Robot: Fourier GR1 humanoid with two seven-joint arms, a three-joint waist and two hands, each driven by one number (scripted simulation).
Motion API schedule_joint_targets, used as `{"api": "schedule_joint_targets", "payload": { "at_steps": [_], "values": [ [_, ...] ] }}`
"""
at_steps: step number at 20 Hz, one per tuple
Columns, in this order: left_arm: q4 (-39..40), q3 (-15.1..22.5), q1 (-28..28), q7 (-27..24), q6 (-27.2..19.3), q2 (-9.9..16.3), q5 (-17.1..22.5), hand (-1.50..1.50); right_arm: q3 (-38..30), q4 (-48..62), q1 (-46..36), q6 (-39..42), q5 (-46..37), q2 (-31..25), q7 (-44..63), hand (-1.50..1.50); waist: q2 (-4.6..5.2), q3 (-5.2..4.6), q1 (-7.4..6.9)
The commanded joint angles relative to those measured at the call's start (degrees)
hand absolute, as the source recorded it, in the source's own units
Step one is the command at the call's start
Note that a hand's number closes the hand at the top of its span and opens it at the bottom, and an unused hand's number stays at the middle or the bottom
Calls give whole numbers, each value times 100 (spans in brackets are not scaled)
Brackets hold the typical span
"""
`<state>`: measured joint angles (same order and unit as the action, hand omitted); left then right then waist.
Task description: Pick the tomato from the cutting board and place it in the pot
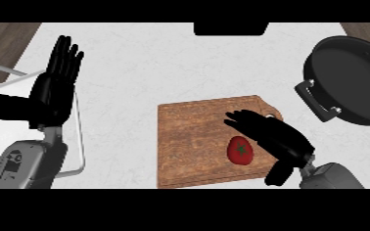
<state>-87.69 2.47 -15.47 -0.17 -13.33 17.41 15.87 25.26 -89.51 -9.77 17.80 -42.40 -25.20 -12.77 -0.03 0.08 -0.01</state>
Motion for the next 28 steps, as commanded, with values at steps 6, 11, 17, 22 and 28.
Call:
{"api": "schedule_joint_targets", "payload": {
  "at_steps": [6, 11, 17, 22, 28],
  "values": [
    [202, -441, -94, 26, 378, -38, -184, 0, -25, 1020, -169, -352, -701, 734, -559, -150, 6, -8, -5],
    [-8, -478, -87, 251, 390, -150, -316, 0, 14, 1297, -300, -237, -825, 1114, -717, -150, 5, -8, -6],
    [139, -294, -7, 7, 285, -386, -601, 0, 394, 2023, -329, -1350, -1445, 1391, -1520, 150, 13, -5, -22],
    [-168, -711, 56, 277, 625, -57, -307, 0, 358, 1301, -4, -1079, -1595, 1198, -1421, 150, 0, -8, -5],
    [-205, -483, 392, 32, 437, -401, -585, 0, 188, 258, 252, -1285, -1913, 1294, -722, 150, -16, -11, 31]
  ]
}}
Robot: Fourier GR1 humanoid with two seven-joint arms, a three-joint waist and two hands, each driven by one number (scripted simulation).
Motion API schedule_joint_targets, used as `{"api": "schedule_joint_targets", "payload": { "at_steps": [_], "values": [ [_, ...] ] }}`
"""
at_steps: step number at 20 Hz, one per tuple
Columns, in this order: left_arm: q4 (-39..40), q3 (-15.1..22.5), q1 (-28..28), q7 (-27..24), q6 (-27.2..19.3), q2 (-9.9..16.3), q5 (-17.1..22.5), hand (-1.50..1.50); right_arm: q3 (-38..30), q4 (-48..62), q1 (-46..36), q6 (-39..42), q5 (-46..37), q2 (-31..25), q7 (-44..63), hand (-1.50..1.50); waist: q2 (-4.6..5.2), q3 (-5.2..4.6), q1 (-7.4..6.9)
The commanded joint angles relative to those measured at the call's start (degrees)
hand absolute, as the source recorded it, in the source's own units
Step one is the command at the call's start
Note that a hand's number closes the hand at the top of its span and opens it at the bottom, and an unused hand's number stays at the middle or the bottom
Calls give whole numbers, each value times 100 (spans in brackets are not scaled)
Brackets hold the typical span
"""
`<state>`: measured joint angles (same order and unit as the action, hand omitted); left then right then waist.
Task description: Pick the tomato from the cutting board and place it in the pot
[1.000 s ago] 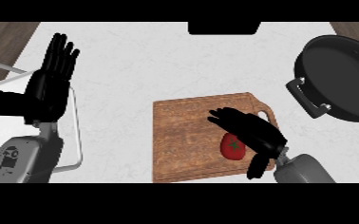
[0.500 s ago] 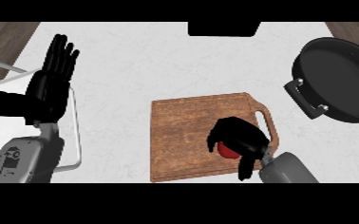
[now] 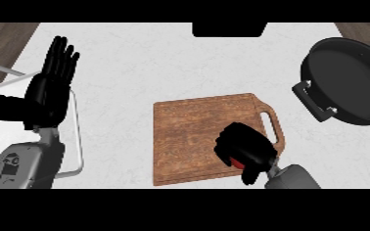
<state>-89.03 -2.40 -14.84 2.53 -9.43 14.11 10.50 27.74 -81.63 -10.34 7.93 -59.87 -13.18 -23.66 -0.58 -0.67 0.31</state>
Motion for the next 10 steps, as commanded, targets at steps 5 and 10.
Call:
{"api": "schedule_joint_targets", "payload": {
  "at_steps": [5, 10],
  "values": [
    [39, 21, -143, -32, 150, -8, 54, 0, -1566, 728, -1159, -361, -367, 1085, 2753, 150, 171, 52, -213],
    [-13, 128, -194, 5, 192, -42, 24, 0, -2449, 1112, -2014, -872, -767, 1301, 4739, 150, 195, 47, -421]
  ]
}}
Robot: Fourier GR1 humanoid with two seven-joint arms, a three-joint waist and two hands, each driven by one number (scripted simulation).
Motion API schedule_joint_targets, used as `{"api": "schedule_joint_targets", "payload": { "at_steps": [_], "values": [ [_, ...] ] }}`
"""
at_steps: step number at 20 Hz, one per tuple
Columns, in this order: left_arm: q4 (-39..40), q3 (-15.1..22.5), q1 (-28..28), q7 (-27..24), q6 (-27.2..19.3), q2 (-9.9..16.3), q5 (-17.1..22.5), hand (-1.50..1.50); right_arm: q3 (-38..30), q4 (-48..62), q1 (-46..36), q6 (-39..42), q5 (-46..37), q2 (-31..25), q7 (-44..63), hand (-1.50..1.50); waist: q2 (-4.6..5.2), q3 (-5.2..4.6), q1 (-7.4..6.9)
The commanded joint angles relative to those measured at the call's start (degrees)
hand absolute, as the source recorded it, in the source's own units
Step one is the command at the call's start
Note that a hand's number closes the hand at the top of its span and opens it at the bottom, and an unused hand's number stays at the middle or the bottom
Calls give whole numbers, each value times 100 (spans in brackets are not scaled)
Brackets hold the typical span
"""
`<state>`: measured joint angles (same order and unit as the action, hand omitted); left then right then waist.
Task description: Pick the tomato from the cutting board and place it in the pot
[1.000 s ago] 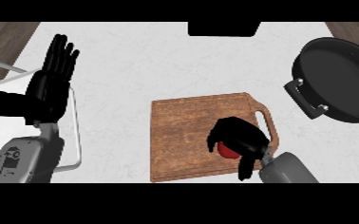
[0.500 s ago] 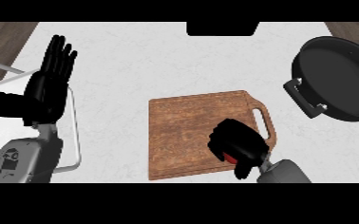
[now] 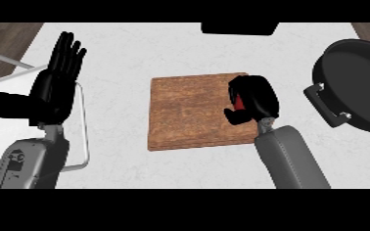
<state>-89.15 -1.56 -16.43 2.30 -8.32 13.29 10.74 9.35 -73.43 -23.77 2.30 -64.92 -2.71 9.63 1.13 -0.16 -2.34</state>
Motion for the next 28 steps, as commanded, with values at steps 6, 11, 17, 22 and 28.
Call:
{"api": "schedule_joint_targets", "payload": {
  "at_steps": [6, 11, 17, 22, 28],
  "values": [
    [81, 115, -176, 4, 2, -55, -88, 0, -1186, 821, -1929, -1043, -1666, 135, 3618, 150, 10, -11, -163],
    [74, 60, -141, 72, 91, -7, -9, 0, -1338, 1365, -2900, -1600, -2788, 8, 5043, 150, -14, 2, -155],
    [249, 27, 1, -170, 28, -56, -160, 0, -1628, 2150, -3479, -2136, -3421, -314, 5684, 150, -40, 10, 47],
    [105, -313, 140, 7, 203, 159, 120, 0, -2013, 1834, -3102, -1702, -3262, -664, 5416, 150, -114, 14, 209],
    [146, -273, -42, 146, 63, 105, -79, 0, -2348, 1282, -2390, -1387, -2824, -1177, 4799, 150, -125, 16, 273]
  ]
}}
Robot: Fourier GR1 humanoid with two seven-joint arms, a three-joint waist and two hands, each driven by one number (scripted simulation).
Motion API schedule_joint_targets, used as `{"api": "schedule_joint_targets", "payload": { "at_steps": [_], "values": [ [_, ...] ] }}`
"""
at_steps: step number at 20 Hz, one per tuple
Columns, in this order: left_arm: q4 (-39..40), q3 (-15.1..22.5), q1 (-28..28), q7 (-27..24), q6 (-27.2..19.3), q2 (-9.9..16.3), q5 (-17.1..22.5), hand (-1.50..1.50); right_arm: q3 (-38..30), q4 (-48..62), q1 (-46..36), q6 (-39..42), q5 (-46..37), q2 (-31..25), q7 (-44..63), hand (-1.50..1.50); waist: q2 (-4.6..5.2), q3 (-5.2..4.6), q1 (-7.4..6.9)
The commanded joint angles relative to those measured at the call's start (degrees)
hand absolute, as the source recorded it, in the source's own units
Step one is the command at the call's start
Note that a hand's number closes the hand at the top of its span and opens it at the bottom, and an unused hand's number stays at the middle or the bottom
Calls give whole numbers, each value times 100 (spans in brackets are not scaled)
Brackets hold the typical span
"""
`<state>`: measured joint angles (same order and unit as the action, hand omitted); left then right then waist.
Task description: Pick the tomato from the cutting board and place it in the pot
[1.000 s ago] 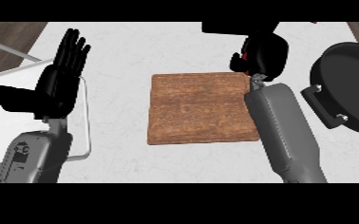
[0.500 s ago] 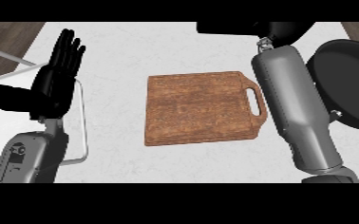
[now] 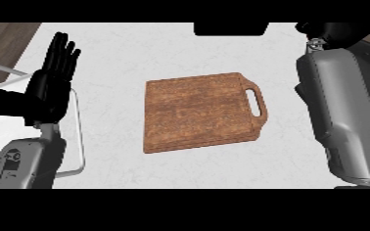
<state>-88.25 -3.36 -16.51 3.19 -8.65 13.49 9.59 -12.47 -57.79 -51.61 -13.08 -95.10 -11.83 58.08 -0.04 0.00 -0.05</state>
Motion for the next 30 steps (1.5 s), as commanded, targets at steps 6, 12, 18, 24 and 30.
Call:
{"api": "schedule_joint_targets", "payload": {
  "at_steps": [6, 12, 18, 24, 30],
  "values": [
    [306, -80, 35, -323, 59, -160, -70, 0, -558, -897, 1188, -208, 885, -791, -686, 150, 1, 0, 49],
    [6, -140, 414, -319, 236, -123, -7, 0, -902, -323, 1766, -1095, 1559, -1096, -1509, 150, 7, 1, -12],
    [8, -90, 81, -115, 158, -168, -143, 0, -1296, 1269, 1420, -1783, 2028, -1619, -2188, 150, 36, 5, -71],
    [120, -238, -47, 11, 271, -83, 1, 0, -1757, 1952, 1417, -1376, 2977, -1702, -2809, 150, 35, 8, -61],
    [139, -187, -10, -92, 328, -114, -76, 0, -2277, 2611, 1353, -1292, 4125, -1825, -4273, -150, 48, 13, -81]
  ]
}}
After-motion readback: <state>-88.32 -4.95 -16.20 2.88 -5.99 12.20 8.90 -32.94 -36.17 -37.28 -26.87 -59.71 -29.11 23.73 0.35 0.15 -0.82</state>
